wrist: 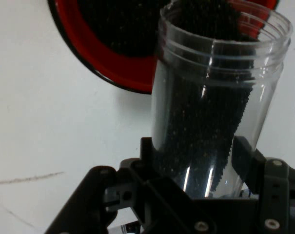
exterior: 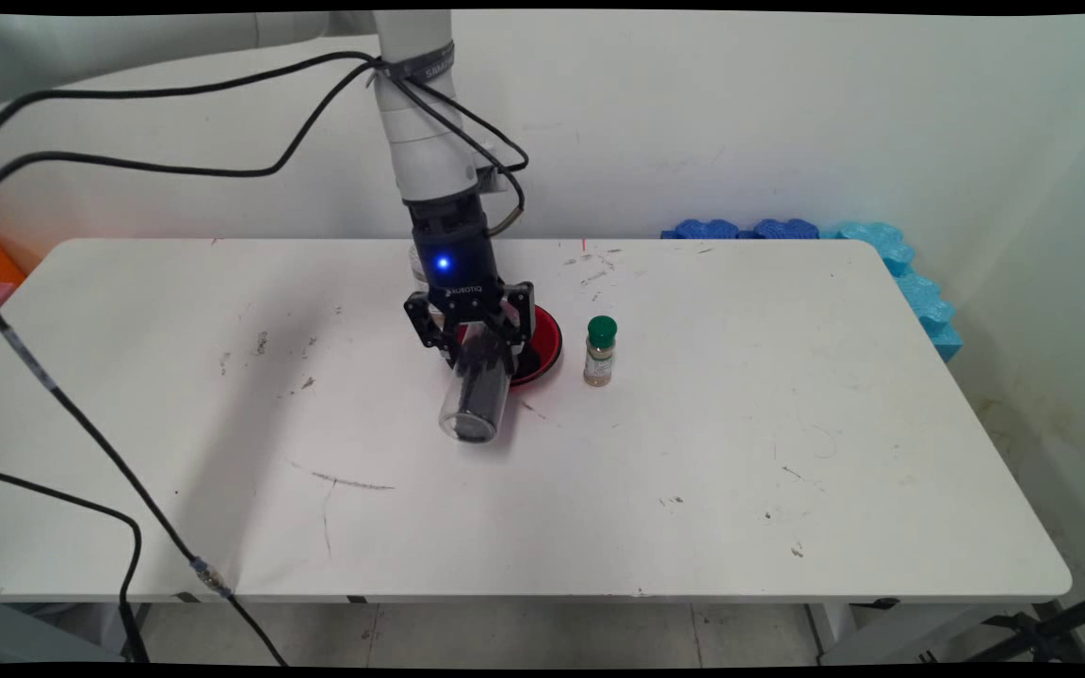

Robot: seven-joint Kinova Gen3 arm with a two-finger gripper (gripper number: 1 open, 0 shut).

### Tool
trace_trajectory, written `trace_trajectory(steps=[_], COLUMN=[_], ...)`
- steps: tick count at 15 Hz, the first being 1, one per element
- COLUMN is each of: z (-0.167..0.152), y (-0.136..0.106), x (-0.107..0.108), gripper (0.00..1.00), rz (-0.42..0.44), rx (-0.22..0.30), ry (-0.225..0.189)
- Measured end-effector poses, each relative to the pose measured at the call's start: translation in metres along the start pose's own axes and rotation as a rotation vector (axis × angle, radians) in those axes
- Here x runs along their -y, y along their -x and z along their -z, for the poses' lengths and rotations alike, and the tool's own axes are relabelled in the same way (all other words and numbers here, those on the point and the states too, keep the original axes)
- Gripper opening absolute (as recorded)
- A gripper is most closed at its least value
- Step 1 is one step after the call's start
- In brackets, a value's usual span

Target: Pour the black seasoning powder in the red bowl

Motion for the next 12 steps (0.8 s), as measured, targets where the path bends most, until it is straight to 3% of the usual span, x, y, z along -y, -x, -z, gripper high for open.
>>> trace_trajectory(steps=[12], z=[0.007], y=[0.044], x=[0.005], gripper=[0.00], rz=[-0.213], rx=[-0.162], ry=[0.055])
